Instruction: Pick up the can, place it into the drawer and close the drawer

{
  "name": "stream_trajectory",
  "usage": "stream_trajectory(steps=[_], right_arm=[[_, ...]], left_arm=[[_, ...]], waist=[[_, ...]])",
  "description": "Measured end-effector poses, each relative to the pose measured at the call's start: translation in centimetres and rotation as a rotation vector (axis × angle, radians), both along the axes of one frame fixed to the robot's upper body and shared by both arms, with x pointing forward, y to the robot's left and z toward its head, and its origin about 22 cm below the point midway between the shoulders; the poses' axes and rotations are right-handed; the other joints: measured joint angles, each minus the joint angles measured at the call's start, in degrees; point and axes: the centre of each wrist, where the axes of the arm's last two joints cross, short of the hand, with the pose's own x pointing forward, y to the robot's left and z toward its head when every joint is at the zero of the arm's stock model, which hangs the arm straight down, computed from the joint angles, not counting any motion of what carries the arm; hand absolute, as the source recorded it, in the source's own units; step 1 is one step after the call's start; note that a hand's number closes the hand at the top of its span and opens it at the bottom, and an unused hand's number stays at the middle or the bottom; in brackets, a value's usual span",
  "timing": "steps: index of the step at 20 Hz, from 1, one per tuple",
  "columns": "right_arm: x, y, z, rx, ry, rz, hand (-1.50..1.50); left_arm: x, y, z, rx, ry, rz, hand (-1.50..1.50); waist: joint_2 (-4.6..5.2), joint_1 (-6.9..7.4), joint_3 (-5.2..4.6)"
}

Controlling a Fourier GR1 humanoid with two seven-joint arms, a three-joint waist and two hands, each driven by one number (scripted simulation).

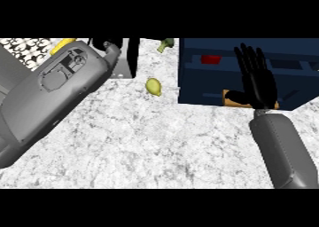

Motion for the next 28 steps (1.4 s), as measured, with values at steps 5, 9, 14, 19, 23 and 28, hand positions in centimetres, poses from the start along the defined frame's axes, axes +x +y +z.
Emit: stream_trajectory(steps=[5, 9, 14, 19, 23, 28], right_arm=[[1.8, 0.5, -0.7, 0.008, -0.028, -0.028, -1.5], [3.7, 1.3, 0.1, 0.007, -0.052, -0.047, -1.5], [5.7, 1.4, 1.9, -0.013, -0.066, -0.065, -1.5], [6.9, 2.2, 2.9, -0.025, -0.062, -0.079, -1.5], [7.6, 2.1, 3.8, -0.024, -0.037, -0.083, -1.5], [7.9, 2.3, 4.1, -0.023, -0.027, -0.093, -1.5]], left_arm=[[-0.7, 1.9, -0.7, 0.004, 0.014, 0.011, -1.5], [-1.4, 2.3, -1.2, 0.013, 0.02, 0.006, -1.5], [-2.6, 3.3, -2.3, 0.014, 0.027, -0.006, -1.5], [-3.4, 4.5, -3.9, 0.019, 0.028, -0.009, -1.5], [-3.9, 4.9, -4.6, 0.023, 0.027, -0.013, -1.5], [-4.7, 5.3, -5.2, 0.027, 0.027, -0.03, -1.5]], waist=[[0.6, 0.08, 0.51], [0.79, 0.07, 0.56], [1.22, 0.76, 0.64], [1.8, 1.03, 0.78], [2.26, 1.0, 1.05], [2.41, 0.99, 1.15]])
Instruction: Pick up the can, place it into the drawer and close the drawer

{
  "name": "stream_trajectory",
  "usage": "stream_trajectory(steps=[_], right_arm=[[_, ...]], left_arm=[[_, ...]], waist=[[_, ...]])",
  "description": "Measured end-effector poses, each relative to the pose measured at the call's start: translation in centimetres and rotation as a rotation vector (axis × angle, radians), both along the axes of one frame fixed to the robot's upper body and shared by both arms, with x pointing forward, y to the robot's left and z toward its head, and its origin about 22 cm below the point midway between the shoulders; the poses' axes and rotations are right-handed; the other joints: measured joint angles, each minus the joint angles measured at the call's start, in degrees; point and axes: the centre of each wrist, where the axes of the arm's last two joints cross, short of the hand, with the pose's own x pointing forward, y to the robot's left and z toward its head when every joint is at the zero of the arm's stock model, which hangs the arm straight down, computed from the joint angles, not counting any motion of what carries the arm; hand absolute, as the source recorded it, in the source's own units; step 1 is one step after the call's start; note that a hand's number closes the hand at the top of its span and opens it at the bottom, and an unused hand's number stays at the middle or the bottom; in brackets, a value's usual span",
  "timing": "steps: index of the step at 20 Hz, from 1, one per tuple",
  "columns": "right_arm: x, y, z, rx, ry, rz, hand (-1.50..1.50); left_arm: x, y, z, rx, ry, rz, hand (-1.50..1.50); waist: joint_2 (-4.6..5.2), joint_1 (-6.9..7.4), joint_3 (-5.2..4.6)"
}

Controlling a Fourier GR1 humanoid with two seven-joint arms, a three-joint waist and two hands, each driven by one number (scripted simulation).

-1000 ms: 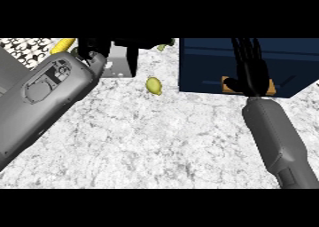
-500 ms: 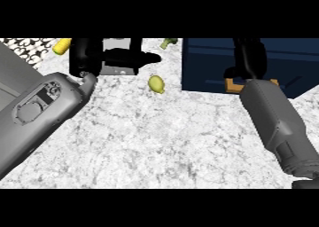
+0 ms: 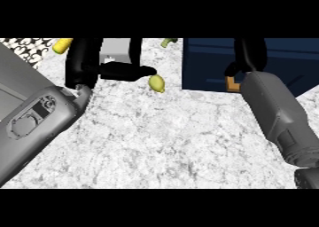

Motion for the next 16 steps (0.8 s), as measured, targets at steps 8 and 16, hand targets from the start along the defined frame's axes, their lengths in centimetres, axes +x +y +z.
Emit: stream_trajectory(steps=[8, 16], right_arm=[[0.3, 0.2, 0.5, 0.102, -0.012, 0.082, -1.5], [0.8, 1.5, 1.6, 0.37, -0.031, 0.18, -1.5]], left_arm=[[-0.6, 0.9, -0.7, -0.006, 0.0, 0.01, -1.5], [-1.2, 1.5, -1.7, -0.009, 0.006, 0.02, -1.5]], waist=[[0.26, -0.72, 0.2], [0.25, -1.16, 0.39]])
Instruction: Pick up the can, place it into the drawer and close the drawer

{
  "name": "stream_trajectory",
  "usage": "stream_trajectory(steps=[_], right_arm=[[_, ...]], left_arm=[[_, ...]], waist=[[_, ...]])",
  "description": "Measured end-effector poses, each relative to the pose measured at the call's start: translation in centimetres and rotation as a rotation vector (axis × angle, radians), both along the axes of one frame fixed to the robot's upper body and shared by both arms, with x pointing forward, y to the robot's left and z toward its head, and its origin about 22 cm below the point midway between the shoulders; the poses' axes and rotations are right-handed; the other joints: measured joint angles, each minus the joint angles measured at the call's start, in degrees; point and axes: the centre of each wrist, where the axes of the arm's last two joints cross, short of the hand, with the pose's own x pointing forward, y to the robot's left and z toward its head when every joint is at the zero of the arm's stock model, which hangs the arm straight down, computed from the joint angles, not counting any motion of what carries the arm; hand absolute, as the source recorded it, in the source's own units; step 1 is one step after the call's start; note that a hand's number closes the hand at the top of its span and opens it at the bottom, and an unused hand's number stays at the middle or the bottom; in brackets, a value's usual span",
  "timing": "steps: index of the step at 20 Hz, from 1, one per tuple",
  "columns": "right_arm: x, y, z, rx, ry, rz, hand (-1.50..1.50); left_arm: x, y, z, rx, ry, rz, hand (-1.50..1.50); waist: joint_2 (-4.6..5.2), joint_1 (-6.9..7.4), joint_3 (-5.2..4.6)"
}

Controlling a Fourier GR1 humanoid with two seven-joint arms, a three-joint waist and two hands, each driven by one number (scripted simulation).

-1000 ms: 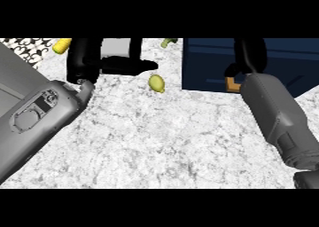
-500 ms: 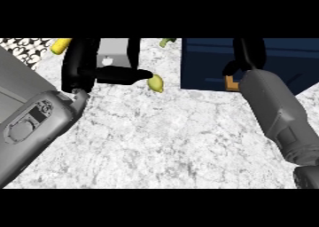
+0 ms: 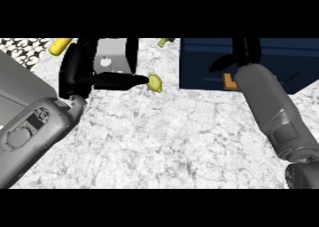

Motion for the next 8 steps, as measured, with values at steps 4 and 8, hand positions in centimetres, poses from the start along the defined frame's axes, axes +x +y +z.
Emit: stream_trajectory(steps=[4, 8], right_arm=[[0.2, 1.2, 0.6, 0.187, 0.008, 0.044, -1.5], [0.5, 2.3, 1.3, 0.328, 0.011, 0.09, -1.5]], left_arm=[[-0.5, 0.5, -0.6, -0.006, 0.007, 0.006, -1.5], [-0.5, 1.1, -0.9, -0.001, 0.01, 0.02, -1.5]], waist=[[-0.22, -0.23, 0.02], [-0.33, -0.83, -0.04]])
